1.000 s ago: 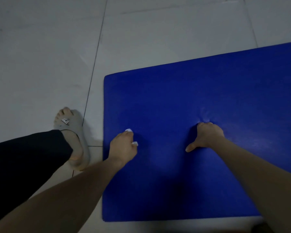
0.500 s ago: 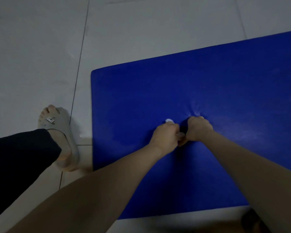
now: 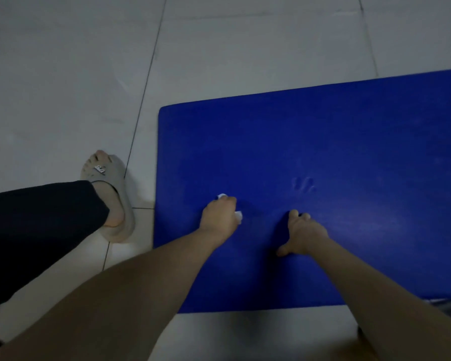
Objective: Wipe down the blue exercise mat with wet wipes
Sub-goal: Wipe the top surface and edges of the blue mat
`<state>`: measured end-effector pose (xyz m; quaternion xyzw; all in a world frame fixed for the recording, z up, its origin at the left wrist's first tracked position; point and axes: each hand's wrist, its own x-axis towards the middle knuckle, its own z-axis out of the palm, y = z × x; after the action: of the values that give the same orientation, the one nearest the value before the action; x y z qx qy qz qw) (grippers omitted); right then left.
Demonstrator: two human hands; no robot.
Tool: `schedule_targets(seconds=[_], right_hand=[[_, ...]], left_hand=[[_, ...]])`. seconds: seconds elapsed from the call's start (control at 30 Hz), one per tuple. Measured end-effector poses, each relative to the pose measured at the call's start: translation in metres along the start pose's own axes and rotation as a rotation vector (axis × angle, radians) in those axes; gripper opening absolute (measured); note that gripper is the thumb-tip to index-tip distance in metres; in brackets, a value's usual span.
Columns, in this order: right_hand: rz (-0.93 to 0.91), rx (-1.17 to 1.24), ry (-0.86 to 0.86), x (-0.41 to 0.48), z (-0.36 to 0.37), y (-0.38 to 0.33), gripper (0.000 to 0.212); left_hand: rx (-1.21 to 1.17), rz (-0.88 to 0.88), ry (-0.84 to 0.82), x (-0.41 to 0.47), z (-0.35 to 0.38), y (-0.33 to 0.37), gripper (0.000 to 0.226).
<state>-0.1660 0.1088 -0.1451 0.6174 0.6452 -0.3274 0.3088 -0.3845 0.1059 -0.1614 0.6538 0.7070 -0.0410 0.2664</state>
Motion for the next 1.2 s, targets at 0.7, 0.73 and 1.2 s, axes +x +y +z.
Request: schedule_targets(seconds=[0.7, 0.73, 1.2], right_hand=[[-0.053, 0.006, 0.078, 0.016, -0.002, 0.002, 0.107], [-0.056, 0.008, 0.083, 0.017, 0.000, 0.002, 0.110], [-0.068, -0.010, 0.087, 0.008, -0.004, 0.002, 0.112]], left_hand=[[-0.347, 0.032, -0.013, -0.002, 0.022, 0.071, 0.020], [-0.351, 0.051, -0.043, -0.002, 0.028, 0.088, 0.015], [-0.160, -0.105, 0.008, -0.036, 0.013, -0.003, 0.039]])
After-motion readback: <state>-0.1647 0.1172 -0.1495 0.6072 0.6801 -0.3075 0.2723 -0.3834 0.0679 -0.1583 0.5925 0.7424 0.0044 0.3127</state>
